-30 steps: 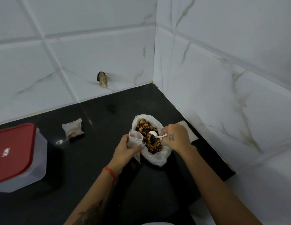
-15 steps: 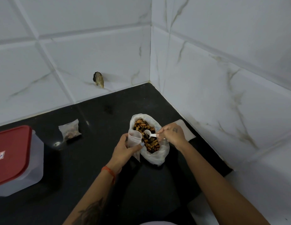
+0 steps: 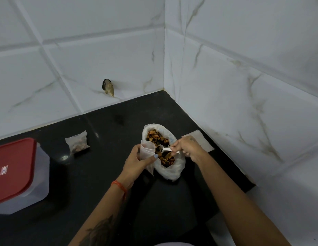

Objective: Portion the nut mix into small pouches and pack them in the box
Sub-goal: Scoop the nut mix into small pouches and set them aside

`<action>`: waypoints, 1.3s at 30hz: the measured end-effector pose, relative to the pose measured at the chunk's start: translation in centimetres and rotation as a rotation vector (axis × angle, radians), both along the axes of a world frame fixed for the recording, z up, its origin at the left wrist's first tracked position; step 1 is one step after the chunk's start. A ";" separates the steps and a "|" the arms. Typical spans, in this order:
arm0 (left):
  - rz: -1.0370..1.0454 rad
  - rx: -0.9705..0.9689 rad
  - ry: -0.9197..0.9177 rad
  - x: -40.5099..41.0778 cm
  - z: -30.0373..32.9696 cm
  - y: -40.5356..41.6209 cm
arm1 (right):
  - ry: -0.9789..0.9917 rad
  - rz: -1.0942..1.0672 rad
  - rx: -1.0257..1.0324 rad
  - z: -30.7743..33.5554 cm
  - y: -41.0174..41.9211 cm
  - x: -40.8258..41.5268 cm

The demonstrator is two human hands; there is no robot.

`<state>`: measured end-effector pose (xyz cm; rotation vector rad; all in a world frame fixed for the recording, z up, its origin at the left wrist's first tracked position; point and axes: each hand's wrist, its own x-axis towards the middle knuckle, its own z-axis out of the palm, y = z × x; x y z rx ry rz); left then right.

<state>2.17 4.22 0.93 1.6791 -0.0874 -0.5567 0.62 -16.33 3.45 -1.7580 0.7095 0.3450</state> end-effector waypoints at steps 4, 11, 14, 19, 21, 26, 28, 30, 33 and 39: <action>0.008 0.006 0.017 0.0 -0.1 0.3 | 0.036 -0.112 0.182 -1.1 -0.7 0.0; 0.020 -0.015 0.014 -0.2 0.2 0.5 | 0.074 -0.177 0.363 -2.5 -1.1 0.0; 0.011 0.001 0.013 -0.2 0.2 0.6 | 0.063 -0.197 0.411 -2.8 -1.1 -0.1; 0.004 0.019 0.012 -0.1 0.0 0.7 | 0.033 -0.198 0.428 -2.9 -1.0 -0.3; 0.001 0.029 0.000 0.0 0.1 0.8 | 0.017 -0.214 0.445 -2.8 -1.0 -0.5; 0.002 0.118 -0.090 0.2 0.6 1.0 | -0.052 -0.255 0.478 -2.5 -1.1 -1.1; -0.001 0.139 -0.146 0.2 1.0 0.9 | -0.086 -0.271 0.479 -1.8 -1.2 -1.5; -0.009 0.146 -0.208 0.3 1.4 0.8 | -0.128 -0.279 0.474 -0.9 -1.2 -1.9; -0.025 0.148 -0.283 0.4 2.1 0.5 | -0.204 -0.242 0.442 1.0 -1.0 -2.6; -0.006 0.153 -0.349 0.7 2.8 0.1 | -0.468 -0.059 0.145 4.3 1.4 -3.6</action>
